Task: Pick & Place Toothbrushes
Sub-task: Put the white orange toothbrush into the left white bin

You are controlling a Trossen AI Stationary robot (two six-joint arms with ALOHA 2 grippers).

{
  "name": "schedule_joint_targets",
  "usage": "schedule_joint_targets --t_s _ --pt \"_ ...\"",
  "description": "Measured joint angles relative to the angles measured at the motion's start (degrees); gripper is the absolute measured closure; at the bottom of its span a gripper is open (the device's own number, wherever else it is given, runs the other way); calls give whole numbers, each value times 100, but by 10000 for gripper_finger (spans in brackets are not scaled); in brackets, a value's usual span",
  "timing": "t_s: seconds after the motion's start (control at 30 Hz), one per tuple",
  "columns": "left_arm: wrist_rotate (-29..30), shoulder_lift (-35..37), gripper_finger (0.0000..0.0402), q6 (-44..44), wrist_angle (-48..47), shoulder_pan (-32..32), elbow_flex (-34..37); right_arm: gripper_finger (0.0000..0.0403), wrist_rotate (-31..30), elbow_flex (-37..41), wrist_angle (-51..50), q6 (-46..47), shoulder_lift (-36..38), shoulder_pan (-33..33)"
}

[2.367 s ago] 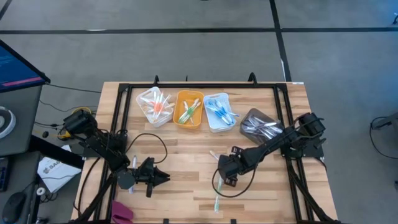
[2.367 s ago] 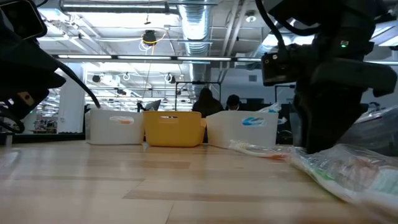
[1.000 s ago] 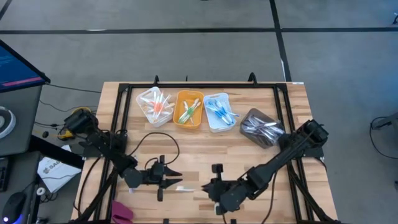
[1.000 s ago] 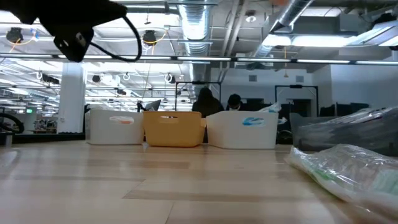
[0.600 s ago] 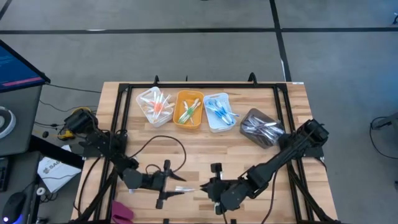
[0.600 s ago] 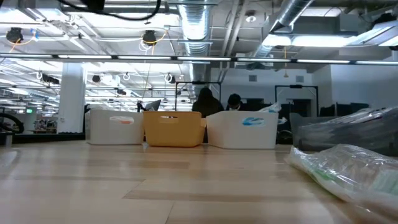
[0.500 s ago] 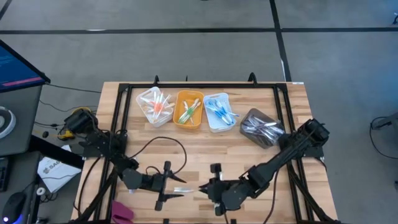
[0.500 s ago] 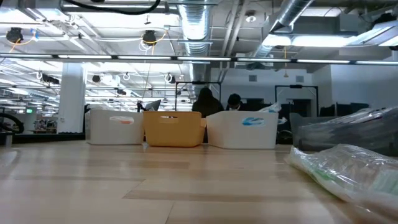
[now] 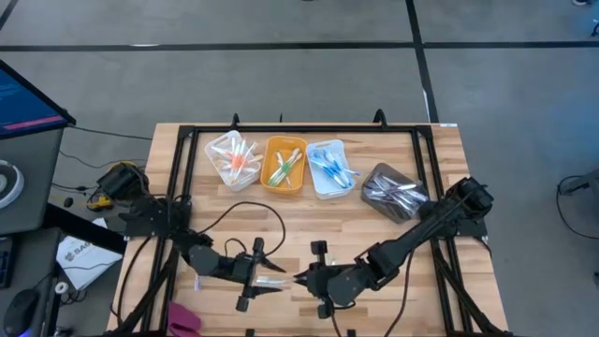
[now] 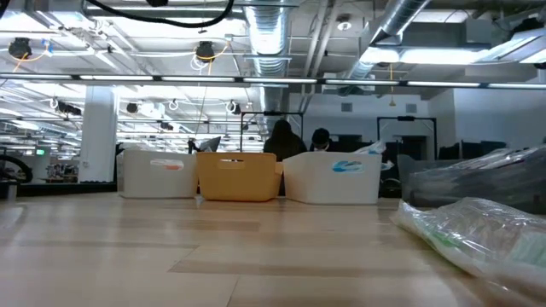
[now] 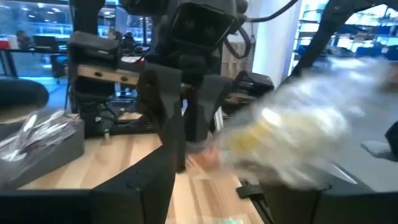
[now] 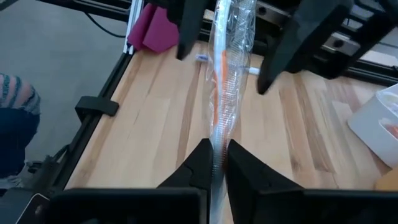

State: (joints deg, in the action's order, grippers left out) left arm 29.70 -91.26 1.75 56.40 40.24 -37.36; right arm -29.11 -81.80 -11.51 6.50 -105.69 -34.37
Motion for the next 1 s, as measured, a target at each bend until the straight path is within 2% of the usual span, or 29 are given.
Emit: schedule_joint_targets --t_s 0.13,0.27,0.37,0.53,0.57,0.77,0.87,1.0 --pt "-72 0 207 111 22 -119 2 388 70 0 0 0 -2 7" --pt "-108 0 235 171 22 -170 2 378 70 0 -4 38 -2 7" --pt "-110 0 274 171 22 -161 2 363 70 0 -10 105 -2 7" --pt "-55 0 374 149 -77 -122 4 349 99 0 -14 103 -55 4" --pt "-68 0 383 151 -87 -127 4 348 103 0 -42 98 -57 4" --pt "-94 0 390 171 -92 -122 4 330 288 0 -5 104 -55 -19" --pt "-123 0 390 174 -103 -122 2 296 293 0 -1 81 -55 -63" --pt "-123 0 390 176 -102 -122 2 228 408 0 -54 7 -55 -90"
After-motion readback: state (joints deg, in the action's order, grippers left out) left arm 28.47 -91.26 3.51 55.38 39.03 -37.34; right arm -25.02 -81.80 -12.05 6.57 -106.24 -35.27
